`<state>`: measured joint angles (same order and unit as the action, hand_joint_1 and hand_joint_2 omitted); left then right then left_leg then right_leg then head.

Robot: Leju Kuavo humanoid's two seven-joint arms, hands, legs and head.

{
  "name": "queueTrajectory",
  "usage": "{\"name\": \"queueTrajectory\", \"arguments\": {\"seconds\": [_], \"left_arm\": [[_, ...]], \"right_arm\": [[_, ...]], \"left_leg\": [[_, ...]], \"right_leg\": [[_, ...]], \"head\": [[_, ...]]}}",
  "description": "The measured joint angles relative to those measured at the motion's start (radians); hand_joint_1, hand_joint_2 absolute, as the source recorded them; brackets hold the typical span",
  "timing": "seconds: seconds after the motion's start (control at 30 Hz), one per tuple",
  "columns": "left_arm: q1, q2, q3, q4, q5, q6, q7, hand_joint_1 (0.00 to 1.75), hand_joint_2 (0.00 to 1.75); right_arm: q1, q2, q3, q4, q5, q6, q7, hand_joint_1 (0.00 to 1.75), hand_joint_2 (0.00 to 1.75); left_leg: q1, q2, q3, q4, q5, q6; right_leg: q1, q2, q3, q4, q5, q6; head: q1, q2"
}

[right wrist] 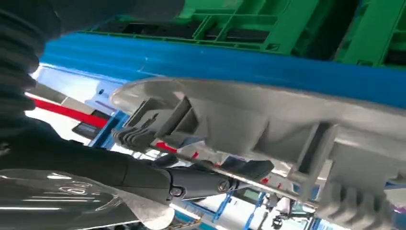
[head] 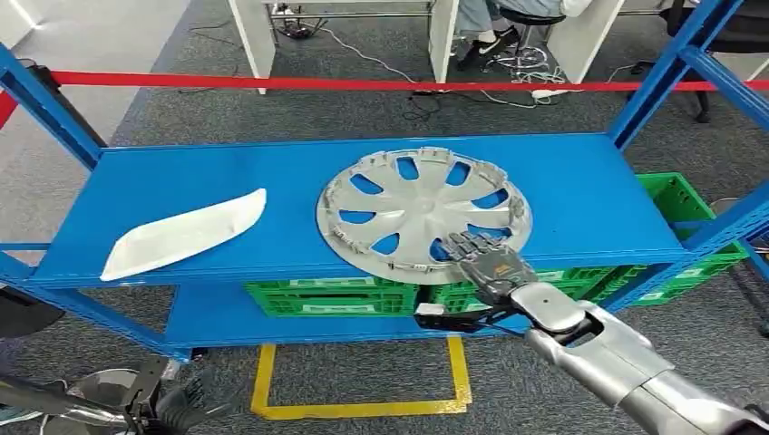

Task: Take the parts from the cabinet and place them on the table.

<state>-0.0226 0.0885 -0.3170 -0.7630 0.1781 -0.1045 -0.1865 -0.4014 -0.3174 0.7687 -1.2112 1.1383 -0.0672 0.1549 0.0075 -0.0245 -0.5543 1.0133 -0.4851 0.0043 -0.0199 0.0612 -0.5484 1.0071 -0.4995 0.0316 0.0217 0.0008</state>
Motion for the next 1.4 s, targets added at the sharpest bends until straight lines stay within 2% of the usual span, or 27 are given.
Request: {"name": "queueTrajectory", "arguments": {"seconds": [0.43,0.5,0.6,0.73,0.93,1.07,1.4], "left_arm": [[-0.001,0.0,0.0,0.0,-0.003,0.0,-0.002,0.0,1.75],[-0.001,0.0,0.0,0.0,-0.006,-0.002,-0.002,0.0,1.75],[-0.001,0.0,0.0,0.0,0.005,-0.022,-0.008,0.0,1.75],[0.0,0.0,0.003,0.0,0.021,-0.035,-0.023,0.0,1.75],[0.002,0.0,0.017,0.0,0.042,-0.063,-0.063,0.0,1.75],[0.002,0.0,0.018,0.0,0.021,-0.045,-0.098,0.0,1.75],[0.006,0.004,0.028,0.0,-0.01,-0.002,-0.108,0.0,1.75]], "right_arm": [[-0.023,0.016,0.006,0.032,0.033,-0.083,0.0,1.75,1.75],[-0.023,0.017,0.006,0.032,0.05,-0.107,0.0,1.75,1.75],[-0.018,0.017,0.006,0.007,0.113,-0.179,0.0,1.75,1.75],[0.017,0.014,-0.002,-0.069,0.206,-0.25,0.015,1.75,1.75],[0.106,-0.007,-0.054,-0.296,0.314,-0.378,0.018,1.75,1.75],[0.147,-0.013,-0.081,-0.409,0.356,-0.404,0.018,1.75,1.75],[0.228,-0.018,-0.126,-0.583,0.372,-0.464,0.012,1.75,1.75]], "left_leg": [[0.0,0.0,0.0,0.0,0.0,0.0],[0.0,0.0,0.0,0.0,0.0,0.0],[0.0,0.0,0.0,0.0,0.0,0.0],[0.0,0.0,0.0,0.0,0.0,0.0],[0.0,0.0,-0.003,0.0,0.0,0.0],[0.0,0.0,-0.004,0.0,0.0,0.0],[0.0,0.0,-0.004,0.0,0.0,0.0]], "right_leg": [[0.0,0.0,0.0,0.0,0.0,0.0],[0.0,0.0,0.0,0.0,0.0,0.0],[0.0,0.0,0.0,0.0,0.0,0.0],[0.0,0.0,-0.001,0.0,0.0,0.0],[0.0,0.0,-0.004,0.0,0.0,0.0],[0.0,-0.001,-0.004,0.0,0.0,0.0],[0.0,0.0,-0.004,0.0,0.0,0.0]], "head": [[0.0,0.0],[0.0,0.0],[0.0,0.0],[0.0,0.0],[0.0,0.0],[0.0,0.0],[0.0,0.0]]}}
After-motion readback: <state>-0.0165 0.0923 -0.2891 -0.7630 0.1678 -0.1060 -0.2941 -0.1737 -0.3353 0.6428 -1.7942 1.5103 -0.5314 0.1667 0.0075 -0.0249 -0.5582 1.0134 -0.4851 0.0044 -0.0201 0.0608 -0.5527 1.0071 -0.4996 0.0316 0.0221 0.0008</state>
